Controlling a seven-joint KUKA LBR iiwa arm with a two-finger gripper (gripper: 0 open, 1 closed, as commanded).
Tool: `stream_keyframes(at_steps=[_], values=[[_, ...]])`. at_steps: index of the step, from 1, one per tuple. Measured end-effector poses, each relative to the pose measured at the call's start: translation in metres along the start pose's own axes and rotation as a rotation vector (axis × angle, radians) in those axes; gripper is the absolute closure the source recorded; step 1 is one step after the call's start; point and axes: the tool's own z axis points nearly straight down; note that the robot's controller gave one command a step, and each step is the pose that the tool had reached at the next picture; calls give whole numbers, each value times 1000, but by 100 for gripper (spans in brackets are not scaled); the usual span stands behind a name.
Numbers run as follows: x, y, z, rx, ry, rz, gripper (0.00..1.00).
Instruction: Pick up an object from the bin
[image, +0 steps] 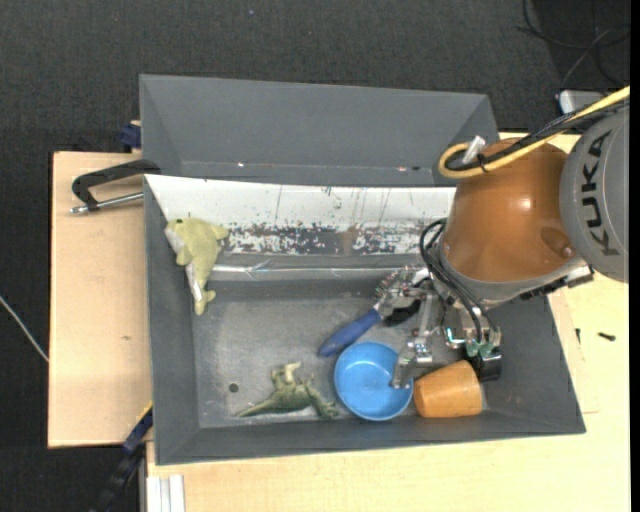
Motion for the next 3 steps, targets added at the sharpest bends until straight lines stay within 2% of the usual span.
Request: stream_keyframes(at_steps=[1,2,3], values=[[-35,31,117,-7,-30,178,0],[-32,26,117,0,-22,180,100],[-54,11,-36,-3,-21,209,100]])
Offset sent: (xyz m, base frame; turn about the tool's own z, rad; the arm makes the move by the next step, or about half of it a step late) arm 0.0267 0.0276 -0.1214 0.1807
